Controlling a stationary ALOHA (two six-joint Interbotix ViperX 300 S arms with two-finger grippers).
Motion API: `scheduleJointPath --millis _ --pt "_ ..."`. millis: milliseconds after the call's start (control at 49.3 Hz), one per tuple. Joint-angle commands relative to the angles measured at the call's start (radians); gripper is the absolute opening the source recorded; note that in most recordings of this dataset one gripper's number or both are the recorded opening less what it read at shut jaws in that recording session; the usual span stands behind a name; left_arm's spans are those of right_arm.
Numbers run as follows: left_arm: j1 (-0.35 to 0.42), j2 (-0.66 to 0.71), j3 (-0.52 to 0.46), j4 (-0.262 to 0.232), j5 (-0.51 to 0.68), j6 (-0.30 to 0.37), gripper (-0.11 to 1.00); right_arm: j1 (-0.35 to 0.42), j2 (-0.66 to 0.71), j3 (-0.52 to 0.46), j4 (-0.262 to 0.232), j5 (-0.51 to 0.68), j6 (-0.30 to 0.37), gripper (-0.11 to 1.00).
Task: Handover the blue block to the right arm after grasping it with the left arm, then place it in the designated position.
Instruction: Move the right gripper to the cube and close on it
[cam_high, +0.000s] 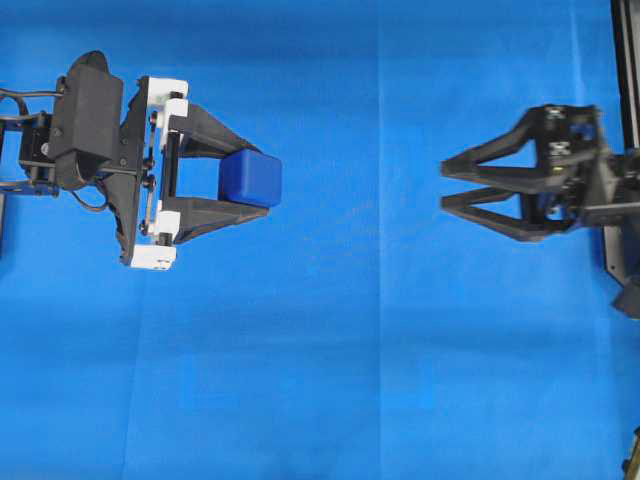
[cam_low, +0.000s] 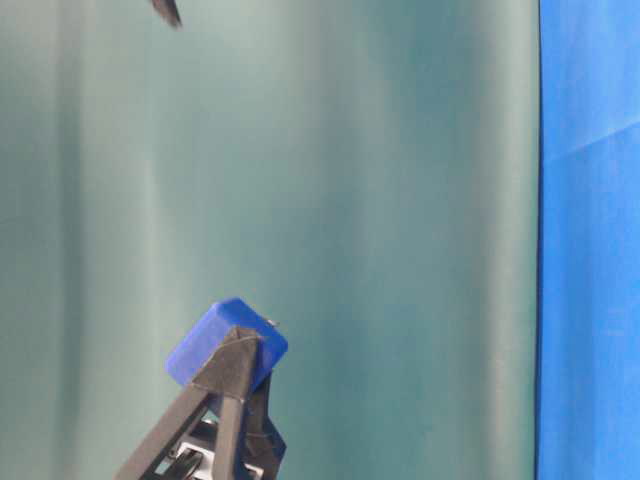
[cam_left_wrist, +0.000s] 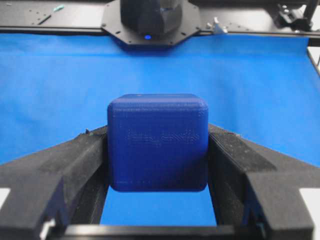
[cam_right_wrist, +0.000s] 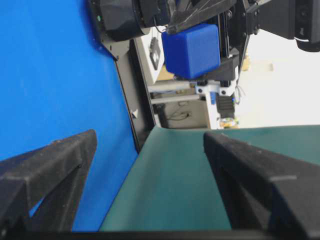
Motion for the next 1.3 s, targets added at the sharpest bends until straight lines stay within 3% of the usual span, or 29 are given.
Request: scheduleJointPath --millis 0,324,487,872,1278 --pt "0.002 -0.015 -0.017 -0.002 -0.011 -0.002 0.49 -0.002 0.048 -0.066 0.0 -0.008 0.003 0.95" --pt "0.002 -0.017 -0.015 -0.003 -0.011 -0.002 0.48 -0.011 0.247 -0.232 -0.008 -0.008 0.0 0.95" --pt "0.002 -0.015 -0.017 -0.003 -0.011 -0.002 0.48 -0.012 0.327 -0.31 -0.055 -0.009 0.0 0.95" --pt "0.002 -0.014 -0.017 -0.003 -0.008 -0.003 0.48 -0.021 0.517 -0.509 -0.112 -0.003 0.0 0.95" --pt "0.002 -0.015 -0.014 -0.003 -0.003 -0.008 0.49 -0.021 0.575 -0.575 -0.14 -0.002 0.002 0.95"
